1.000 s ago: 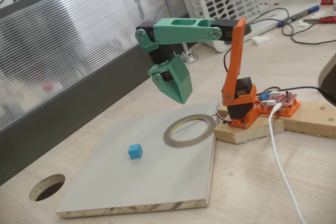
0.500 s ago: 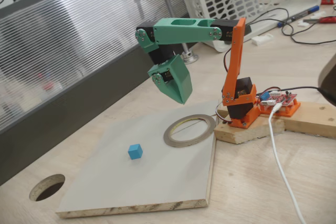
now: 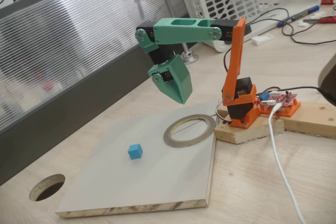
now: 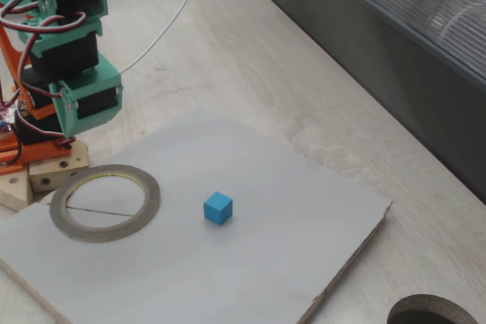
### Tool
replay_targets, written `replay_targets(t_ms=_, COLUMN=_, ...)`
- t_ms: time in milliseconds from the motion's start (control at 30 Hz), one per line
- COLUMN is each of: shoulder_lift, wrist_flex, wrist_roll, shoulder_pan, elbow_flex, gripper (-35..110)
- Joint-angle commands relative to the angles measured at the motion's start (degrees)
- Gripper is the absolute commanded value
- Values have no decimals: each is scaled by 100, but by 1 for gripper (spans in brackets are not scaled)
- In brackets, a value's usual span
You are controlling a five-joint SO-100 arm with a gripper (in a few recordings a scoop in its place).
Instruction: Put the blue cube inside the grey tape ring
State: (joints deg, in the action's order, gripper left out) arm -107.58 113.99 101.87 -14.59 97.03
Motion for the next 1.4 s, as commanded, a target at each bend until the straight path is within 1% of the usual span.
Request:
replay_targets(t_ms=0, shoulder_lift=-53, wrist_flex=141, wrist_roll=70, shoulder_pan=-26, elbow_flex=97, gripper=-1)
replay_targets(t_ms=300, shoulder_lift=765, wrist_flex=141, wrist_roll=44, shoulder_pan=114, elbow_flex=97, gripper=-1)
replay_targets(t_ms=367, shoulder_lift=756, wrist_flex=141, wrist_roll=44, shoulder_pan=642, elbow_flex=97, gripper=-1)
replay_targets(t_ms=467, shoulder_lift=747, wrist_flex=141, wrist_roll=70, shoulder_pan=1819, elbow_flex=97, gripper=-1)
replay_targets(t_ms=567, shoulder_lift=756, wrist_flex=141, wrist_roll=70, shoulder_pan=2408, elbow_flex=97, gripper=-1)
replay_targets(t_ms=867, shoulder_lift=879, wrist_flex=123, wrist_roll=70, shoulder_pan=2417, elbow_flex=-141, gripper=-1)
replay_targets(t_ms=967, shoulder_lift=1433, wrist_flex=-114, wrist_roll=70, shoulder_pan=2408, elbow_flex=-896, gripper=-1)
replay_targets(t_ms=1067, shoulder_lift=2224, wrist_flex=-360, wrist_roll=70, shoulder_pan=2347, elbow_flex=-2013, gripper=-1)
replay_targets(t_ms=1233, shoulder_lift=3472, wrist_flex=-378, wrist_roll=70, shoulder_pan=1916, elbow_flex=-3867, gripper=-1)
replay_targets(t_ms=1367, shoulder_lift=4131, wrist_flex=-378, wrist_roll=70, shoulder_pan=1723, elbow_flex=-4887, gripper=-1)
